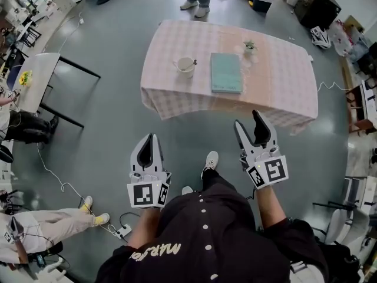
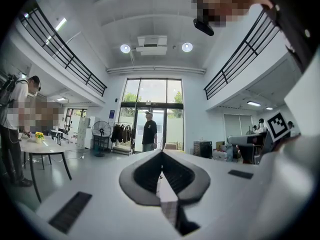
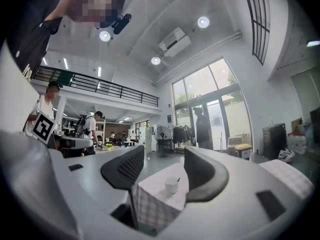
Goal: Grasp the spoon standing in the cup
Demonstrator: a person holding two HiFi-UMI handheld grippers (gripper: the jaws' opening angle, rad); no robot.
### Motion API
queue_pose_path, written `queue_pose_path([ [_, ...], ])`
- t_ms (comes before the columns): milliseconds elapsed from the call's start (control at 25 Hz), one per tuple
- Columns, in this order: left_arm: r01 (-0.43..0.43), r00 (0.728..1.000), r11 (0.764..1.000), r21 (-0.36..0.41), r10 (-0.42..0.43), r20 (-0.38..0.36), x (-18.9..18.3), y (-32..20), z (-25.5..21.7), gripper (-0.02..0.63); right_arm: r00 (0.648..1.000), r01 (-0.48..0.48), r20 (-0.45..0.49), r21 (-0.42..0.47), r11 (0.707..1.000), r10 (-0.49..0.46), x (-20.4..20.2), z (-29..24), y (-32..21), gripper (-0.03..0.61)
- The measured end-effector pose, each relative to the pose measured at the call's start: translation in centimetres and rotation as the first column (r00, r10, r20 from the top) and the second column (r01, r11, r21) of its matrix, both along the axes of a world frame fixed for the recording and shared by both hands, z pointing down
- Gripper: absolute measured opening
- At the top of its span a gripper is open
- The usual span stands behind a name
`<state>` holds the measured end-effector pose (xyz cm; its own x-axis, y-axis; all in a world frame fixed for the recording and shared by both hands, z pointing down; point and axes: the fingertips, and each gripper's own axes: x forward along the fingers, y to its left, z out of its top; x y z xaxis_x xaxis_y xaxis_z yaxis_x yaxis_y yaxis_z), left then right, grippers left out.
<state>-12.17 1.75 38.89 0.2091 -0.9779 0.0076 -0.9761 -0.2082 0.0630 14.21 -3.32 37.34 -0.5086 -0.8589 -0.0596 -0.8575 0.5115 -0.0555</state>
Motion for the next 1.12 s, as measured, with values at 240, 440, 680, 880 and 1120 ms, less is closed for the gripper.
queue_pose_path([
  [240, 0.036, 0.999, 0.999, 0.013, -0.036, 0.004, 1.2, -5.7, -0.5, 0.011, 0.999, 0.040, 0.000, 0.004, 0.999, -0.040, 0.9, -0.3, -6.5, 0.235],
  [440, 0.080, 0.997, 0.997, 0.014, -0.080, 0.000, 2.0, -8.9, -0.9, 0.011, 0.997, 0.083, 0.003, 0.005, 0.997, -0.083, 1.3, -0.7, -11.0, 0.235],
  [680, 0.135, 0.991, 0.991, -0.008, -0.135, -0.005, 2.1, -10.8, -0.2, 0.011, 0.992, 0.129, 0.003, -0.013, 0.992, -0.129, 1.0, 0.0, -14.7, 0.235],
  [880, 0.165, 0.986, 0.986, -0.032, -0.165, 0.001, 1.4, -11.3, 0.4, 0.011, 0.988, 0.156, 0.009, -0.027, 0.987, -0.156, 0.1, 0.5, -16.1, 0.235],
  [1120, 0.174, 0.985, 0.984, -0.038, -0.174, 0.001, 0.6, -13.5, 0.6, 0.011, 0.986, 0.165, 0.007, -0.036, 0.986, -0.165, -0.8, 0.8, -18.5, 0.235],
])
